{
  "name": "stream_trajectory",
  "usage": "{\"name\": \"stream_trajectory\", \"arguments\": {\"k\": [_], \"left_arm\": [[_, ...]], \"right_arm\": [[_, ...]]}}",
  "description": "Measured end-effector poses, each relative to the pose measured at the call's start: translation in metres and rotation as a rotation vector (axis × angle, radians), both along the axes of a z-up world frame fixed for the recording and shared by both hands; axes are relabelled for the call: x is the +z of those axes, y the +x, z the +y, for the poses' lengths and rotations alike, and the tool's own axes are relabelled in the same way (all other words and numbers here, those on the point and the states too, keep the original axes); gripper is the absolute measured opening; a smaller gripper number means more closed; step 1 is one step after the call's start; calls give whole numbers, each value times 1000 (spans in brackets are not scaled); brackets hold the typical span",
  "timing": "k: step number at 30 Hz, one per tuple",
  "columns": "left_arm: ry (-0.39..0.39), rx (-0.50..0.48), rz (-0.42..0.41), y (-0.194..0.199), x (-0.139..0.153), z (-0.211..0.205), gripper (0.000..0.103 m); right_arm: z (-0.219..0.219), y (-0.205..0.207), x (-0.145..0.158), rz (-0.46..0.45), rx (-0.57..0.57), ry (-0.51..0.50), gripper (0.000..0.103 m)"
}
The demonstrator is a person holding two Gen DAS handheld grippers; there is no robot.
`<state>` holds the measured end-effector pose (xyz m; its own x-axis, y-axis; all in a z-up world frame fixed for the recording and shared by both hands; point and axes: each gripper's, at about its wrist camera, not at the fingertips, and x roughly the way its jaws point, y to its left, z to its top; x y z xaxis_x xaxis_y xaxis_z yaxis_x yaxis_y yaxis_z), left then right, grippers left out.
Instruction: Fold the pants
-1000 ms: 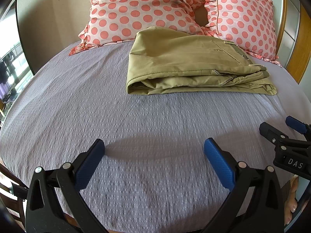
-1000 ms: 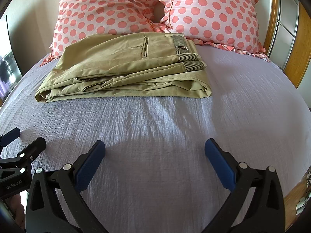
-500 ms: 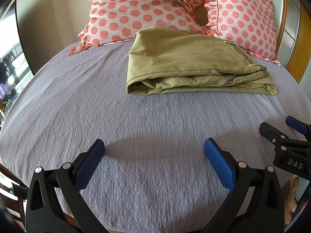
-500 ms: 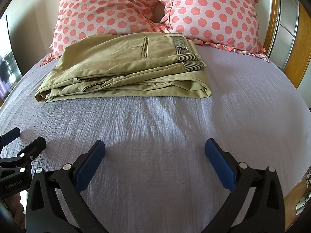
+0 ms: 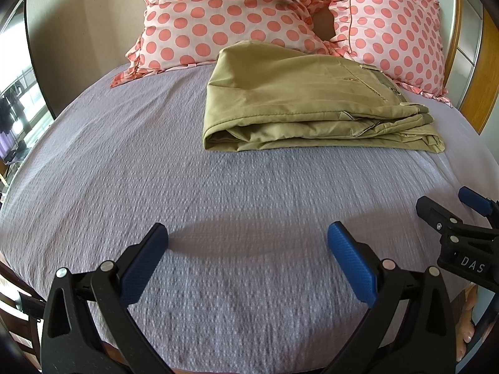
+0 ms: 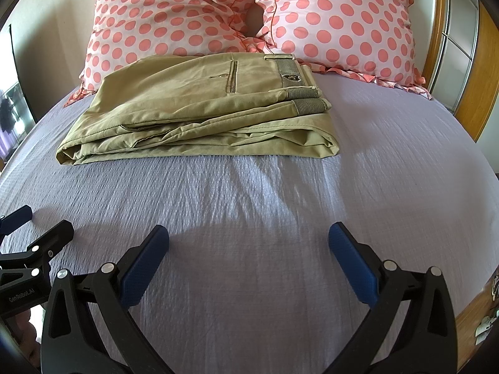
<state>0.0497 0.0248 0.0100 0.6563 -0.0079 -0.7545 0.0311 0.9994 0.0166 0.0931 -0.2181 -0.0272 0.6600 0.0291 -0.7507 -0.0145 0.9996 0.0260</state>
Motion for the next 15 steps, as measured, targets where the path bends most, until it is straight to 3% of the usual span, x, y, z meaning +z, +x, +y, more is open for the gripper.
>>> {"name": "stream_trajectory", "arguments": {"k": [15], "left_arm": [[0, -2, 0, 0, 0, 0, 101]], "right_arm": [[0, 0, 0, -1, 1, 0, 102]]}}
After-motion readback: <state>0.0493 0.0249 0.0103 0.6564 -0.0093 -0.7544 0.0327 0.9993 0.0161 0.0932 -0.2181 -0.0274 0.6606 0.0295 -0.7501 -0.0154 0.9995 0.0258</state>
